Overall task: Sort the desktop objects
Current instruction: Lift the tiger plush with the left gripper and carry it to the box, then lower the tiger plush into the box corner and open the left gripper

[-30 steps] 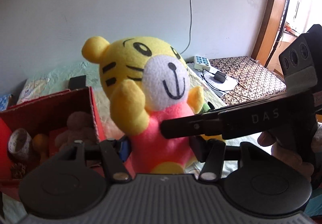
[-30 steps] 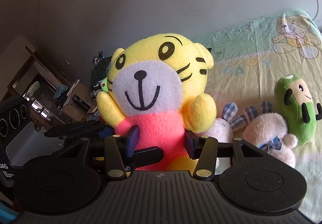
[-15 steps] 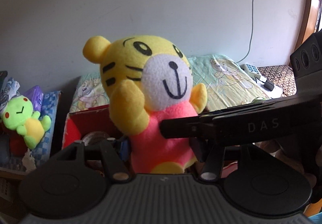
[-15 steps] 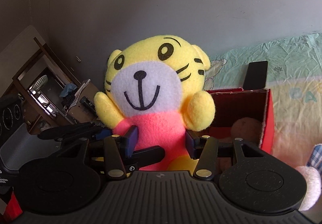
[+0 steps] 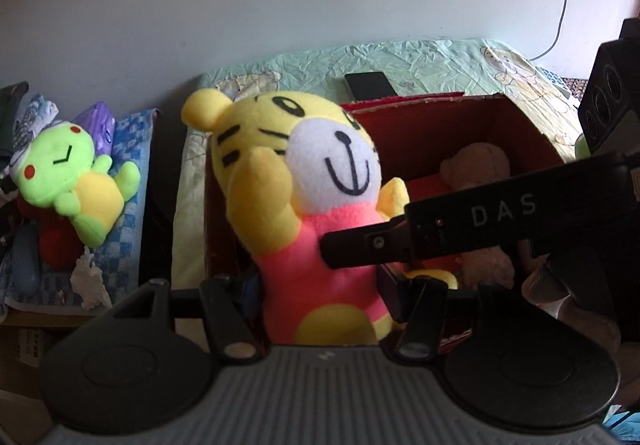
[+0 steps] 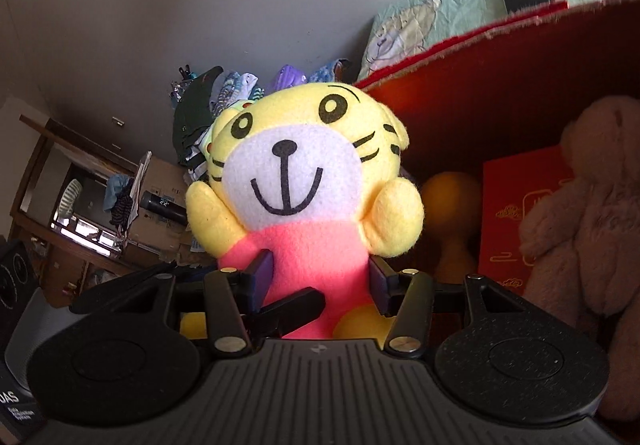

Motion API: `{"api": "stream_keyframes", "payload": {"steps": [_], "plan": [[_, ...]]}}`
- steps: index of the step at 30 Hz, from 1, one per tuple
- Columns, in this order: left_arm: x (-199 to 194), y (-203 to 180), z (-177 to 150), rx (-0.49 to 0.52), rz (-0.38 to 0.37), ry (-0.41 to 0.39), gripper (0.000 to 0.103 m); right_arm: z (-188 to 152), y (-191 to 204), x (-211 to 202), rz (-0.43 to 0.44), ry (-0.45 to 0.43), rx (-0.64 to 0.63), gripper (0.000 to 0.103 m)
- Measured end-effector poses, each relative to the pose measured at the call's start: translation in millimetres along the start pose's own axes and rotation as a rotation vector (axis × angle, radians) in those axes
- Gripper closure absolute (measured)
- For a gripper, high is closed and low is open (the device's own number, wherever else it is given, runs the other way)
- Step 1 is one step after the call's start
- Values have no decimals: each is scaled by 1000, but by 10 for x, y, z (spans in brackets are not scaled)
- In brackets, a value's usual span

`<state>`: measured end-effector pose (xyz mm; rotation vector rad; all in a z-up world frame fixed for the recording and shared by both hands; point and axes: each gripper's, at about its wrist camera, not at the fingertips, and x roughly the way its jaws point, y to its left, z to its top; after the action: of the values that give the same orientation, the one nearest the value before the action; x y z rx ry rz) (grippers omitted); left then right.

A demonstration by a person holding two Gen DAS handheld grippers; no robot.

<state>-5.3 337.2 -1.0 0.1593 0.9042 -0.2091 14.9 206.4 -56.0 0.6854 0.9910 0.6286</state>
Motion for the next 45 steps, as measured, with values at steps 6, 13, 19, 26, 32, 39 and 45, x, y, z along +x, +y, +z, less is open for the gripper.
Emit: {"api": "stream_keyframes", "payload": {"steps": [6, 13, 19, 26, 32, 39, 45], "plan": [[92, 93, -32, 3, 47, 51, 48, 2, 57, 194, -44, 61, -10, 47], [86, 108, -46, 10, 81, 43, 51, 119, -112, 270, -65, 118, 25, 34], [81, 93, -61, 11, 95, 43, 40, 125, -109, -45, -103, 63, -42, 35], [-270, 201, -83, -26, 91, -31, 46, 139, -83, -171, -151, -26, -87, 59], [-402, 81, -61, -1, 47, -92, 47, 174, 18, 152, -174, 11, -123, 71], [-51, 39, -117, -45, 4, 2, 54, 201, -23, 311, -201, 54, -153, 70], [-32, 6, -116, -39, 18, 7, 53, 183, 19, 241, -220, 51, -188, 70]]}}
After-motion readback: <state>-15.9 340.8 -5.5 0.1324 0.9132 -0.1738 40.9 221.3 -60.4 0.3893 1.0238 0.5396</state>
